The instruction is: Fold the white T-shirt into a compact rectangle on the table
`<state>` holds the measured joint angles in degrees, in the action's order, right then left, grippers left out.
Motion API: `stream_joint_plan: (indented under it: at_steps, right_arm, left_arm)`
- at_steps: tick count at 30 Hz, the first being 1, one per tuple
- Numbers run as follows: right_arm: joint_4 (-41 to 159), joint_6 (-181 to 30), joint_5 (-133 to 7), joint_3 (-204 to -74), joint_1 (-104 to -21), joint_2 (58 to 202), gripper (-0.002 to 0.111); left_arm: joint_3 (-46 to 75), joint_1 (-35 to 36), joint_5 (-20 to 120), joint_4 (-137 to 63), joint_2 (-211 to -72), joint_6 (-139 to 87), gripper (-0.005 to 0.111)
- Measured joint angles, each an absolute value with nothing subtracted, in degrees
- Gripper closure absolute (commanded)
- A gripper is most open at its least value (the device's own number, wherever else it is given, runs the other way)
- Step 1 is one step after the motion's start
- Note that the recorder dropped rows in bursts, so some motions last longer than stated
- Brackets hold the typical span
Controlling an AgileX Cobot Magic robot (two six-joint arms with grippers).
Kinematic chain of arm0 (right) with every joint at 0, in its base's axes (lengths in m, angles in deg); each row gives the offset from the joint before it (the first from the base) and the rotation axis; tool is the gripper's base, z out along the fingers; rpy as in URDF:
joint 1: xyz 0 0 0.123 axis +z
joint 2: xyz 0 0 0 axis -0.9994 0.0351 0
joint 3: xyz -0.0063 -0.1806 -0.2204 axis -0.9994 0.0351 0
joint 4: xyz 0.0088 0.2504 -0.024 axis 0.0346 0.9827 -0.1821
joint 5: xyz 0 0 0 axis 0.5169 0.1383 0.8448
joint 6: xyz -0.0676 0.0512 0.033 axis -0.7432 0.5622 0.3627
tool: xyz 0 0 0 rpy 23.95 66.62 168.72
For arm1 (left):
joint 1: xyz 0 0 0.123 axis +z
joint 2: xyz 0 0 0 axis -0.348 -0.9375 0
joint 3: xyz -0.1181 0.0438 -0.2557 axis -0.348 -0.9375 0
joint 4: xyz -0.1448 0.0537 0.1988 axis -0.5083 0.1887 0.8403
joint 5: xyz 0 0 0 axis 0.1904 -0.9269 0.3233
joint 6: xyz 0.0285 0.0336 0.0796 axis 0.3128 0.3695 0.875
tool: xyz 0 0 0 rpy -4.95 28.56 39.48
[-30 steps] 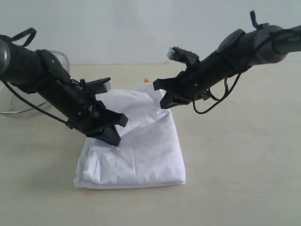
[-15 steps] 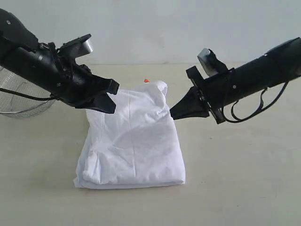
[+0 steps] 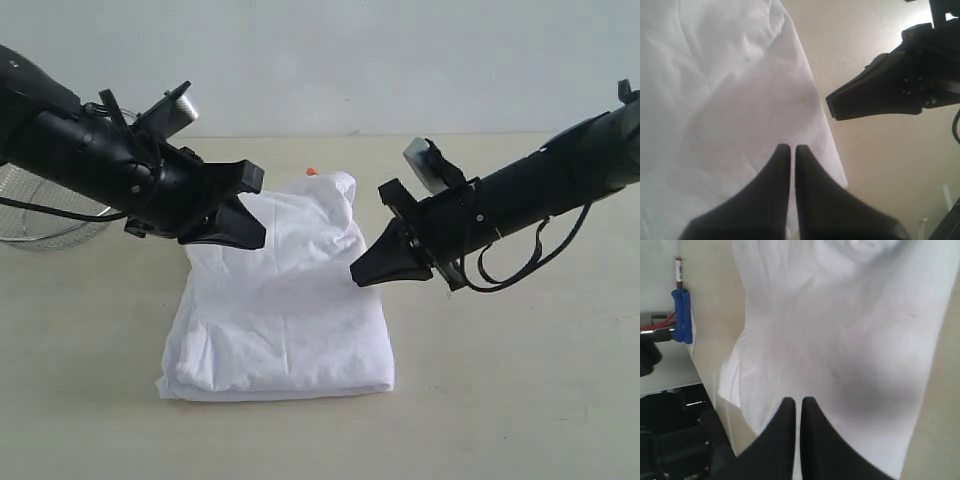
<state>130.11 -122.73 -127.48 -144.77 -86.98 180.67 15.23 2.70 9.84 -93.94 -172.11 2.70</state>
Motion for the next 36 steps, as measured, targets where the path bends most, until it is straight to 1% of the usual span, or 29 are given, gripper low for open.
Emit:
stream_joint_plan:
  at_steps: [12, 17, 23, 27, 33, 36]
  right_arm:
    - [122.23, -117.09, -120.71, -144.77, -86.72, 183.20, 0.108]
    - [122.54, -117.20, -121.32, -144.77, -86.72, 182.48, 0.108]
    - [124.79, -118.40, -127.14, -144.64, -86.72, 177.78, 0.108]
    - [125.14, -119.11, -127.38, -141.01, -85.82, 176.12, 0.108]
    - [123.38, -121.43, -117.88, -132.67, -81.95, 176.14, 0.108]
    - [124.32, -122.47, -117.57, -132.26, -81.57, 176.09, 0.108]
  left_arm:
    - [15.23, 2.70, 8.97, -95.20, -172.32, 2.70, 0.102]
    - [15.23, 2.70, 8.87, -95.35, -172.32, 2.70, 0.102]
    - [15.23, 2.70, 8.87, -95.49, -172.32, 2.70, 0.102]
    - [15.23, 2.70, 8.87, -95.49, -172.32, 2.70, 0.102]
    - [15.23, 2.70, 8.87, -95.55, -172.32, 2.70, 0.102]
    - [15.23, 2.70, 8.87, -95.55, -172.32, 2.94, 0.102]
